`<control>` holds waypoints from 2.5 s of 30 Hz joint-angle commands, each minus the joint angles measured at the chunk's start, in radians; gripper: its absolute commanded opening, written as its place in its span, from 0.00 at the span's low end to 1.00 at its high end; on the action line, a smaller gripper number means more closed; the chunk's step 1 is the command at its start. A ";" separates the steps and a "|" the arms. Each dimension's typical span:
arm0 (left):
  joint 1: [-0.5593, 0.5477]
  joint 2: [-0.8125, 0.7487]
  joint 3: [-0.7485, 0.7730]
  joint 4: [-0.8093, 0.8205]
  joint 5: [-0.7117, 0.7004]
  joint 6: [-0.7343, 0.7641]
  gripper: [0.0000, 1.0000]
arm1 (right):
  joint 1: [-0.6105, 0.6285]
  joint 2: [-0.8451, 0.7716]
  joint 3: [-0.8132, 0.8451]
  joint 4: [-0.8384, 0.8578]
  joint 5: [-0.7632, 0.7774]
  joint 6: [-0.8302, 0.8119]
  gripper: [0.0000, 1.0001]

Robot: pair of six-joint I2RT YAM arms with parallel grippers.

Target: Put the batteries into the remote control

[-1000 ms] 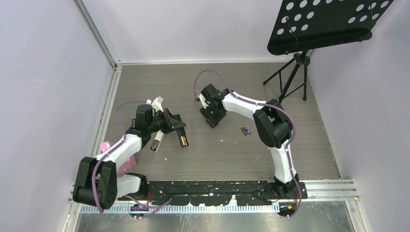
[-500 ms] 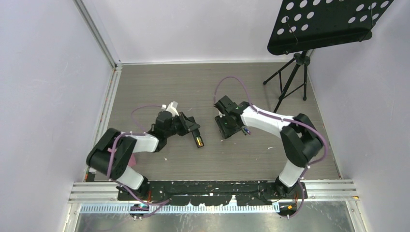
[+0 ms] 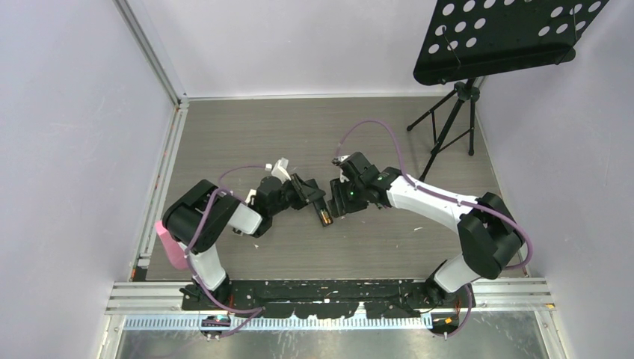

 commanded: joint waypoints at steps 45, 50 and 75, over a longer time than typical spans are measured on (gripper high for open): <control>0.003 0.046 0.056 0.137 0.088 -0.154 0.00 | 0.082 0.114 0.011 0.096 -0.045 0.021 0.35; 0.005 0.040 0.070 0.131 0.143 -0.131 0.00 | 0.082 0.111 0.018 0.097 -0.055 0.014 0.36; 0.019 -0.030 0.106 0.052 0.248 -0.234 0.00 | 0.069 0.105 0.039 0.099 -0.069 0.050 0.45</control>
